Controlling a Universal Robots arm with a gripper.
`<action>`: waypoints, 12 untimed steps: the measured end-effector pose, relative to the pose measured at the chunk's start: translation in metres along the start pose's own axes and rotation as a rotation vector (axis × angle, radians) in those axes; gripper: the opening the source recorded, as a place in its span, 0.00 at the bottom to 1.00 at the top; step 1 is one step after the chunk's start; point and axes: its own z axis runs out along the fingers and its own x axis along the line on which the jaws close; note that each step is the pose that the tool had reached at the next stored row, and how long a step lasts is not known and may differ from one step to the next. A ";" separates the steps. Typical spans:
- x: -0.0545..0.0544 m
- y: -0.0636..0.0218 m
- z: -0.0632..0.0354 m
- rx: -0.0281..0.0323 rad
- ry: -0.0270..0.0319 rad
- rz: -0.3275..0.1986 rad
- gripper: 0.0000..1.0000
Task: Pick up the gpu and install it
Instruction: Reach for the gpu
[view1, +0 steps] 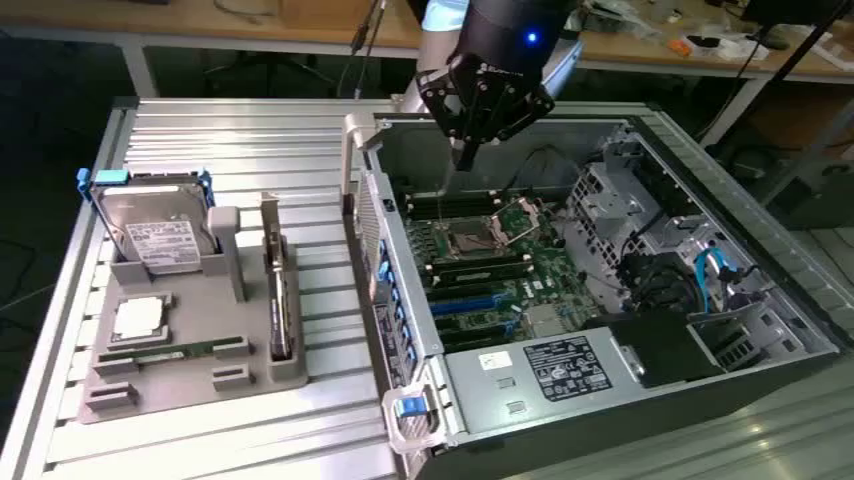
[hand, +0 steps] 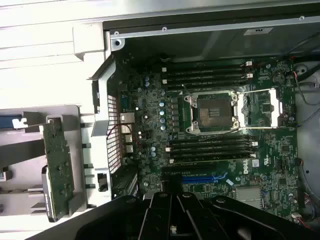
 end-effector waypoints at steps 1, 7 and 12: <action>0.000 0.0000 0.0000 0.0000 0.0000 0.000 0.11; 0.000 0.0000 0.0000 0.0000 0.0000 0.000 0.11; 0.000 0.0000 0.0001 -0.0001 -0.0001 0.000 0.11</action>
